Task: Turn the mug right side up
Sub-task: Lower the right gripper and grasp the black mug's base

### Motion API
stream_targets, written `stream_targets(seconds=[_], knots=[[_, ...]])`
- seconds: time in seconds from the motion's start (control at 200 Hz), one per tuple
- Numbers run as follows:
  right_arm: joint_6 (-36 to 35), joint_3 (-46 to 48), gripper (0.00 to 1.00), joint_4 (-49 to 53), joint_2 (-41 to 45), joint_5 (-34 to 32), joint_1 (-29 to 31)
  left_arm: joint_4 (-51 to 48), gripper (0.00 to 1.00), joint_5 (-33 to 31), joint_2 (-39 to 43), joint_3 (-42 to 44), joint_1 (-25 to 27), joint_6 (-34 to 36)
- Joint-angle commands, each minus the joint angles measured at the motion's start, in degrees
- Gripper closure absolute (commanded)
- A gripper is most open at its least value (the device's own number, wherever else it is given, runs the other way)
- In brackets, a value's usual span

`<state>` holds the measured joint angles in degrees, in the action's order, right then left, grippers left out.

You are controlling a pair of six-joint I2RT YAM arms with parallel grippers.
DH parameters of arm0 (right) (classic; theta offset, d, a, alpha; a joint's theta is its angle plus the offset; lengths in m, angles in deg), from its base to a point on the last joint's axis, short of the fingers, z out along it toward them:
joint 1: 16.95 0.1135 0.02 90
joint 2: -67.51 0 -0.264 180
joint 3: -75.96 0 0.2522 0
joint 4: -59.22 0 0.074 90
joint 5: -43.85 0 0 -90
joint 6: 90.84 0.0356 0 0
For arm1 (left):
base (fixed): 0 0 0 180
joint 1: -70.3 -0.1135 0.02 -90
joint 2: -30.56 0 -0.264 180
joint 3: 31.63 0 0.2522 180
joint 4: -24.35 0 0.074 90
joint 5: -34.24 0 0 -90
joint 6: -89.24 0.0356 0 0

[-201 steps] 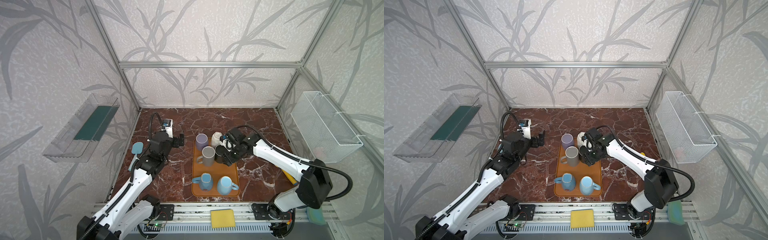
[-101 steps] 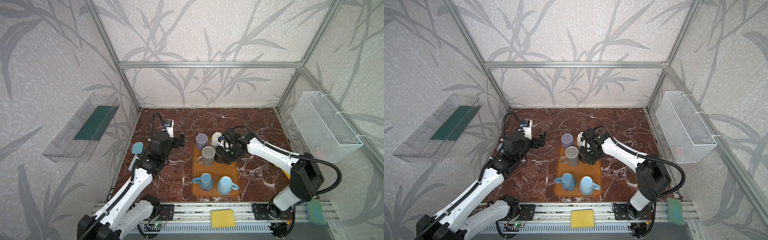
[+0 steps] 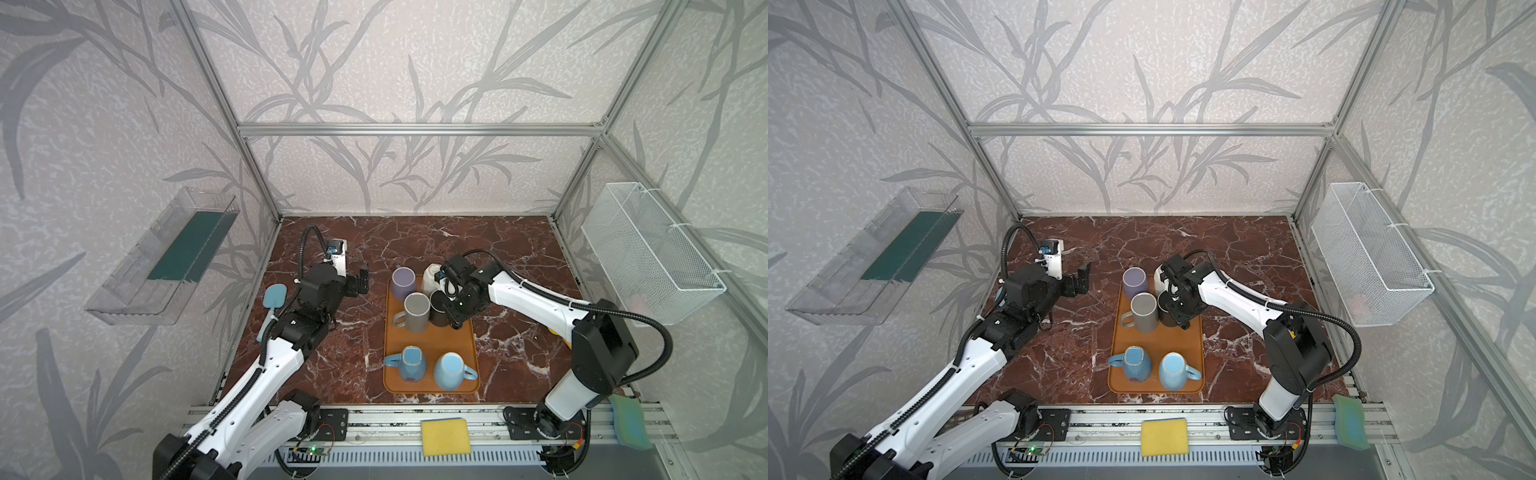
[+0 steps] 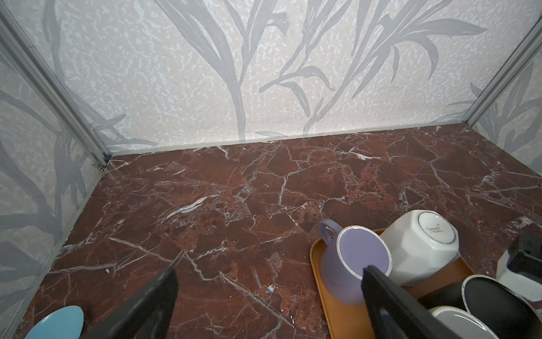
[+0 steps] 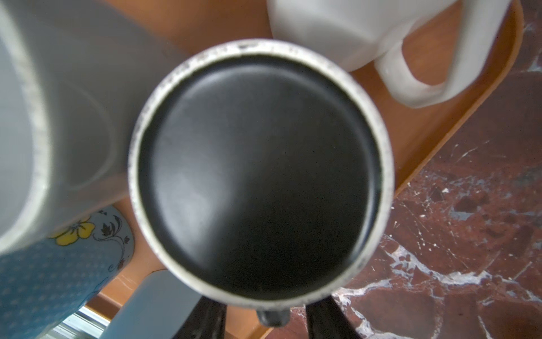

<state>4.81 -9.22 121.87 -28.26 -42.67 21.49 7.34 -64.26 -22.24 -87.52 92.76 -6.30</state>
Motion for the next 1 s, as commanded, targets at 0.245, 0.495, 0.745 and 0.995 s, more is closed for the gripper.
stream_targets(seconds=[0.245, 0.495, 0.745, 0.995], knots=[[-0.78, -2.32, 0.60, 2.93, -1.70, -0.94, 0.21, -1.41, 0.01, -0.39, 1.19, 0.64, 0.12, 1.06], [-0.88, -2.32, 0.63, 2.95, -4.15, -0.50, 0.20, -1.49, 0.01, -0.66, 1.09, 0.86, 0.13, 1.15], [-0.99, -2.41, 0.77, 3.05, -4.52, -0.84, 0.23, -1.56, 0.01, -0.83, 1.12, 0.87, 0.13, 1.33], [-1.48, -2.10, 0.92, 2.66, -2.91, -1.38, 0.17, -1.08, 0.01, -0.66, 1.20, 1.10, 0.13, 1.06]])
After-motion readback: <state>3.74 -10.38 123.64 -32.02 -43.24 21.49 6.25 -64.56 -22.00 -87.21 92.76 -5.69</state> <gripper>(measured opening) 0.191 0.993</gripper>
